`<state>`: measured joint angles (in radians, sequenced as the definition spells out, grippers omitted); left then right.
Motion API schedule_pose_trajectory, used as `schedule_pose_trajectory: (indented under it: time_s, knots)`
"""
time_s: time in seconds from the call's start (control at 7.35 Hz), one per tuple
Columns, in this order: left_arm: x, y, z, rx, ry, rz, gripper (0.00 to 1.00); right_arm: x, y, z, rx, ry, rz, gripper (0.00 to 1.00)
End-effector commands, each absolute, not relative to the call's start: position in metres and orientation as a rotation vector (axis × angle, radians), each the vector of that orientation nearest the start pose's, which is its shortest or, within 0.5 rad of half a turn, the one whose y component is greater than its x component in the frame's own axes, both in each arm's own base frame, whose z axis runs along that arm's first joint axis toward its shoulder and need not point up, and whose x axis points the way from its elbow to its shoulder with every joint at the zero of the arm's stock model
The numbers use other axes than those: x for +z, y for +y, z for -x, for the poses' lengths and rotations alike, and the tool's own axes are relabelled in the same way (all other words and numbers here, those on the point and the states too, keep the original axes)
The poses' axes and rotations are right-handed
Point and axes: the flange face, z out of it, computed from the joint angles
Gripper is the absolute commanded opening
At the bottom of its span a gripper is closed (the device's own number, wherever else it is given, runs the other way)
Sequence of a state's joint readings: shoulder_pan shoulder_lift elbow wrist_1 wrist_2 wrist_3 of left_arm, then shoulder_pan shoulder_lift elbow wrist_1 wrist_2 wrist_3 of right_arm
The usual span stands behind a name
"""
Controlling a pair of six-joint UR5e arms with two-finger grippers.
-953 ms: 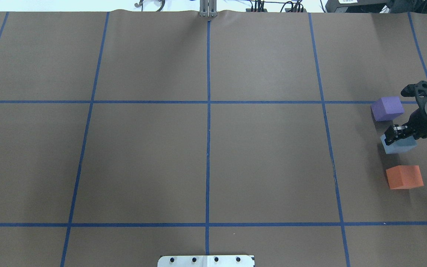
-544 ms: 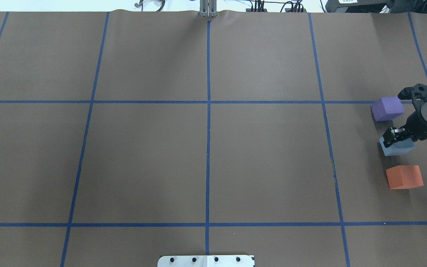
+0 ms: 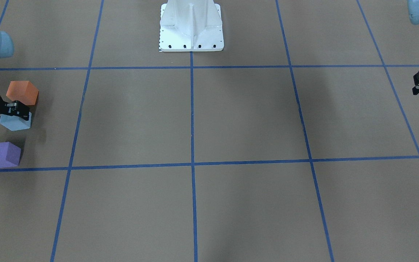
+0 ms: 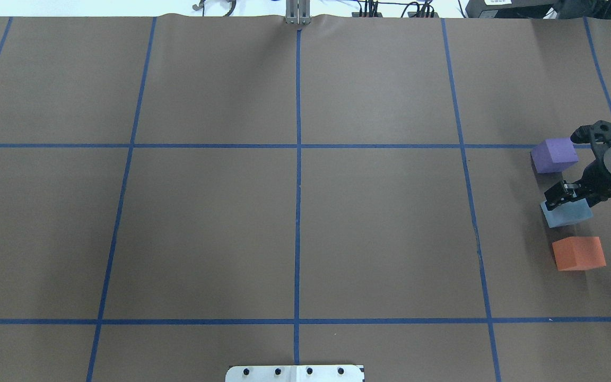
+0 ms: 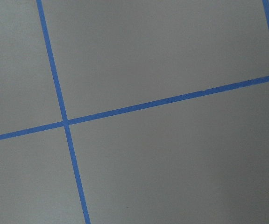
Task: Place blue block between orange and purple blocks
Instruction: 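Open the right gripper and lift it away from the cubes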
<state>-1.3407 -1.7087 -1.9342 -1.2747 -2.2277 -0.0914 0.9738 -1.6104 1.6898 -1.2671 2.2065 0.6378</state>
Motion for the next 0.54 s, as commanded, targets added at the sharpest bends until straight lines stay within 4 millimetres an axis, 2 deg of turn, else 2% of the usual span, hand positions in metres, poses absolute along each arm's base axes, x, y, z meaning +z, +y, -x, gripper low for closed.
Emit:
schedule_pose_trajectory:
  time_s: [0.0,0.14,0.27,0.41]
  knots:
    - [0.452,-0.520,-0.047,0.200,0.677,-0.091,1.00,0.576,-0.458,0.207,-0.071,-0.750,0.030,1.00]
    - [0.451,-0.519,-0.046,0.200,0.677,-0.094,1.00,0.541,-0.463,0.169,-0.028,-0.788,-0.046,1.00]
    - [0.449,-0.518,-0.046,0.202,0.679,-0.096,1.00,0.513,-0.451,0.125,0.013,-0.812,-0.118,1.00]
    - [0.448,-0.518,-0.046,0.201,0.679,-0.097,1.00,0.488,-0.449,0.086,0.060,-0.856,-0.168,1.00]
